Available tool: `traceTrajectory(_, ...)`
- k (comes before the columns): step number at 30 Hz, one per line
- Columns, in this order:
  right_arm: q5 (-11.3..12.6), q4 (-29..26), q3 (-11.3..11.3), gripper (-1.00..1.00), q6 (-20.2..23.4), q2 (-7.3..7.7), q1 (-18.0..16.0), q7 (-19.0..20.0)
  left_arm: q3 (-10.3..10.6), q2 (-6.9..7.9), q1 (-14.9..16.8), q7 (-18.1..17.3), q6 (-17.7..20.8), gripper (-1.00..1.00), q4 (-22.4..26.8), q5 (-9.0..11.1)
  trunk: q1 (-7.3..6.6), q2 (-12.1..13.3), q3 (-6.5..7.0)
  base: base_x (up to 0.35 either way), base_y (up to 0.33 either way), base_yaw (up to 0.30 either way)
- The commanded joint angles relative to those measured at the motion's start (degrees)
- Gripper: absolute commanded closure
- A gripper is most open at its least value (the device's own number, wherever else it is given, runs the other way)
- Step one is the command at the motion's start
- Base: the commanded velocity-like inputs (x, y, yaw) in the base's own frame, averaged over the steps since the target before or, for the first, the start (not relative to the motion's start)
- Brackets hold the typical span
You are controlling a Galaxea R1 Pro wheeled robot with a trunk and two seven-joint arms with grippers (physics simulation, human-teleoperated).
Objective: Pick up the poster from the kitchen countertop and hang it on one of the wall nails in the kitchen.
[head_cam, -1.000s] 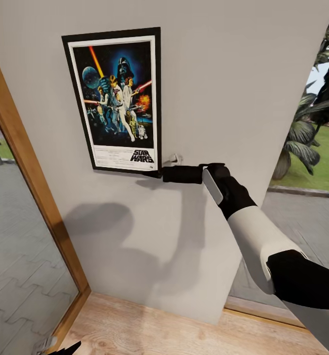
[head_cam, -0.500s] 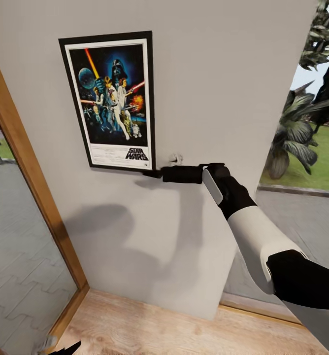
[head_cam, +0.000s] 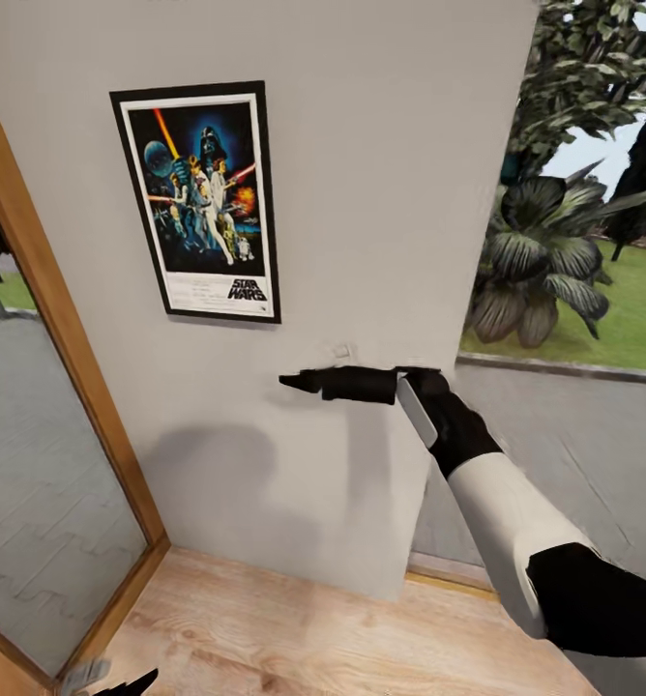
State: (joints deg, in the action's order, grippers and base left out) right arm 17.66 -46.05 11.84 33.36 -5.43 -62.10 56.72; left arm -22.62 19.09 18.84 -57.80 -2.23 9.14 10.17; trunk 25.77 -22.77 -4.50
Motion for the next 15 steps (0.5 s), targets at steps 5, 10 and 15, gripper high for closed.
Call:
traceTrajectory(5,0.4,-4.3,-2.9,-1.00,-2.0,4.35,12.8,6.5,0.3,0.34,0.1,-1.7,-0.2,-1.00,-0.1,0.4,0.02,-0.1,-0.13,-0.081,-0.050,0.000)
traceTrajectory(10,0.4,-6.8,-7.1,-1.00,-5.3,10.35,28.7,10.8,0.2,1.61,0.1,-5.1,-0.1,-1.00,-0.3,0.5,0.02,-0.1,-0.13,-0.011,-0.007,0.000)
traceTrajectory(15,0.2,-5.3,-12.8,-1.00,-8.0,17.10,43.0,12.5,0.2,1.91,0.1,-6.8,0.0,-1.00,-0.4,0.5,0.02,-0.1,-0.13,-0.001,-0.001,0.000)
